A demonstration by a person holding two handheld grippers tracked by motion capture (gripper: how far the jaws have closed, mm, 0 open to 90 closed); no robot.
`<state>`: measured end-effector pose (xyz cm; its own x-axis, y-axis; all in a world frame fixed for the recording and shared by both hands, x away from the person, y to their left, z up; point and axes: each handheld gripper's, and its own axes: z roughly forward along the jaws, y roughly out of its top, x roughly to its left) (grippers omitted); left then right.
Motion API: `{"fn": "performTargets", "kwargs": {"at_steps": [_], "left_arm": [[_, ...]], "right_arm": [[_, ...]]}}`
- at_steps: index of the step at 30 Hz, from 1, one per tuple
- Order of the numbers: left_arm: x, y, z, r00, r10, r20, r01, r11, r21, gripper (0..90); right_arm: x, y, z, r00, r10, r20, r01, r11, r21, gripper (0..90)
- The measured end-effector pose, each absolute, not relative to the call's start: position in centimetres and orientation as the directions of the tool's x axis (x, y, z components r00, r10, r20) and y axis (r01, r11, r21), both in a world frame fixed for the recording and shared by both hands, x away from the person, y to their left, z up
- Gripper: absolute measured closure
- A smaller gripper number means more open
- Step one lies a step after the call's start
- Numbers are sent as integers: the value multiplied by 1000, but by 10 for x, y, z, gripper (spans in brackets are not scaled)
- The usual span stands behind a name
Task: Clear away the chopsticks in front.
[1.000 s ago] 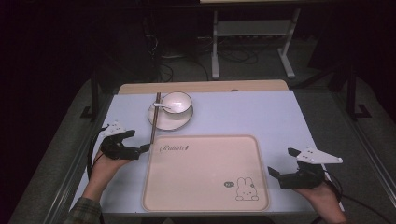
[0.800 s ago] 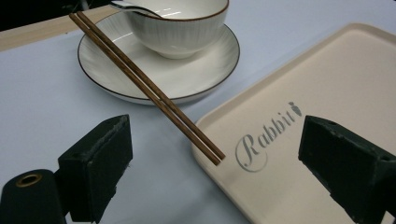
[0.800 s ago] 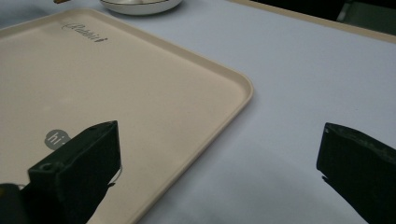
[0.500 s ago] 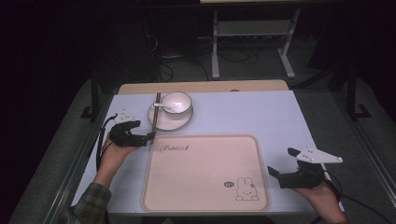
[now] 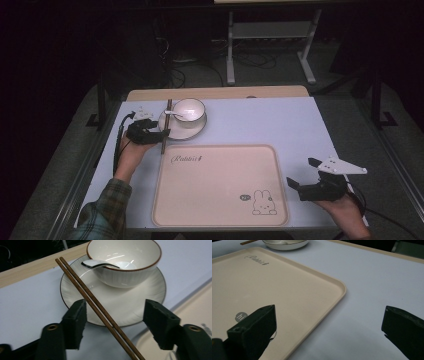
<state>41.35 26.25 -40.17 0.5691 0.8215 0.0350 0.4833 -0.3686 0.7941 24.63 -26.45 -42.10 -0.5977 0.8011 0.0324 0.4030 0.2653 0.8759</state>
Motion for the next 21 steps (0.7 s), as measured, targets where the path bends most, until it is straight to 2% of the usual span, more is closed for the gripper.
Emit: {"fn": "performTargets", "kwargs": {"at_steps": [4,7,21], "left_arm": [[428,257,-406,551,833,46,513,-382,769,450],[437,253,-409,537,841,62,527,-392,754,539],[459,248,-422,489,871,51,598,-377,707,617]], "right_arm": [[246,-266,-421,-594,803,35,404,260,877,0],[245,-267,-421,-594,803,46,407,250,879,0],[244,-267,-421,-604,794,64,404,237,884,0]]}}
